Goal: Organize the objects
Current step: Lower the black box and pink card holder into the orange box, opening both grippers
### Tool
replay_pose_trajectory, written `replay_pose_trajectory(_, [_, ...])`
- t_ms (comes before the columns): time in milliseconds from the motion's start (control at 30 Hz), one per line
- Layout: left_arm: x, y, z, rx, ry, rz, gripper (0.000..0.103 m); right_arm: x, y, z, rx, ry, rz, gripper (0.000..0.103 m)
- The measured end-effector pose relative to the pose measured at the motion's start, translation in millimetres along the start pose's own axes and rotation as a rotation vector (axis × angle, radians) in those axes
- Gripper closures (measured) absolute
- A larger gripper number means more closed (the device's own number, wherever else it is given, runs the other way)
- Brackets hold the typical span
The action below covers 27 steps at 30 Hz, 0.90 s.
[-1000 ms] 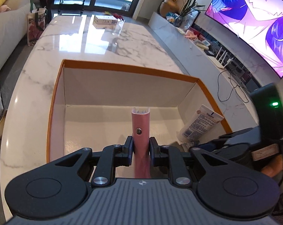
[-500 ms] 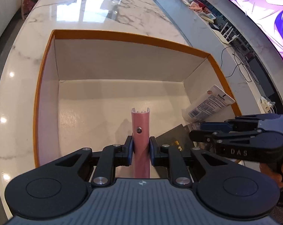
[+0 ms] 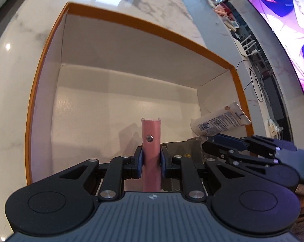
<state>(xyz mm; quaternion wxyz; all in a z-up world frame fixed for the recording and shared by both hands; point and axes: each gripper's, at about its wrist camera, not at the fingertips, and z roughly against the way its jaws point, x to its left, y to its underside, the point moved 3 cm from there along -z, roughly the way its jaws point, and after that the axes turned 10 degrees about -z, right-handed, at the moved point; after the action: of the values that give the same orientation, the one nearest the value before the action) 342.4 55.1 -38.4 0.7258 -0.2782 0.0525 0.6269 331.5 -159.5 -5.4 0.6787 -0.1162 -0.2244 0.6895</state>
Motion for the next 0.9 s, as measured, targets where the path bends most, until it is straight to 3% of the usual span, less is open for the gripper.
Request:
replay_pose_trajectory(167, [-7,-2,-20,0.067,-0.050,-0.008,0.079,4,2,-5,0.000,0.020,0.015,0.069])
replay_pose_trajectory(433, [-6,4,-21,0.098,-0.214,-0.044,0.058,8,8,-1,-0.026,0.056,0.075,0.069])
replay_pose_trajectory(900, [-16,0,-31,0.155,-0.221,-0.088,0.060,6,16,5,-0.033,0.039,0.059,0.071])
